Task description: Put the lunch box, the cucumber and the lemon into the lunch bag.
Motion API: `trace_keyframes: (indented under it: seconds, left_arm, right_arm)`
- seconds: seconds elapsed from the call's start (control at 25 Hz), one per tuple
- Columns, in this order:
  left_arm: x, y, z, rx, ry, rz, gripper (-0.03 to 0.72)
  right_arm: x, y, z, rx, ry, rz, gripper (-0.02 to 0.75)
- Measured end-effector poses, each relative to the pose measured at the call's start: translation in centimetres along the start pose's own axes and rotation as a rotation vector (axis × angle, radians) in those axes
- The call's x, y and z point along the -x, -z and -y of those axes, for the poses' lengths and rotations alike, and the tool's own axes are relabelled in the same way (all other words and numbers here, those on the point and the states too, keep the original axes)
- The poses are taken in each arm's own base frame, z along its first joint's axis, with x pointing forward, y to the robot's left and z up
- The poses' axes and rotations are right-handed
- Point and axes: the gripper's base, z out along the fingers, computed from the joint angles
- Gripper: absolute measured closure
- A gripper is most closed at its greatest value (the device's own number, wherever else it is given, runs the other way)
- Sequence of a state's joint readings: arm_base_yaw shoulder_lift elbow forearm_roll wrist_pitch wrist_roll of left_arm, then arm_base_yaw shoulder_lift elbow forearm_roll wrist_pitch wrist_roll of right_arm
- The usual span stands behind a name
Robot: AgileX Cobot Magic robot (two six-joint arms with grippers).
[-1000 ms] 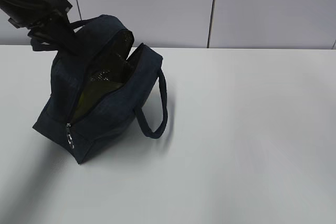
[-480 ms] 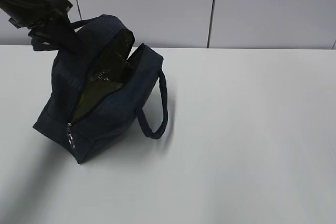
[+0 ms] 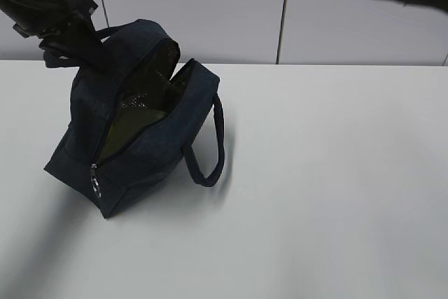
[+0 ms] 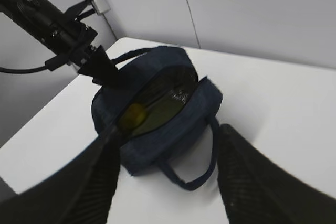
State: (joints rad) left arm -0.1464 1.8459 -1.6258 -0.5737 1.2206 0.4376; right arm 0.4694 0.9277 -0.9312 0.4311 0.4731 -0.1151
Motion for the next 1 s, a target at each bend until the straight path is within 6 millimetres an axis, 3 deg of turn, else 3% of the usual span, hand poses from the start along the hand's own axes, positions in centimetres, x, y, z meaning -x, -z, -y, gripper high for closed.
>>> trace_keyframes:
  seconds: [0.2,0.48,1.0]
  left_arm:
    - [0.0,0.0,0.0,-0.002,0.001,0.001,0.691]
    - [0.0,0.0,0.0,-0.003,0.0,0.001,0.691]
    - [0.0,0.0,0.0,-0.005,-0.002,0.003,0.691]
  right_arm:
    - [-3.0,-1.5,0.6,0.04,-0.169,-0.051,0.296]
    - [-5.1,-4.2,1.3,0.059,-0.29,-0.118,0.284]
    - [-8.8,-13.0,3.5,0.074,-0.471,-0.239,0.28]
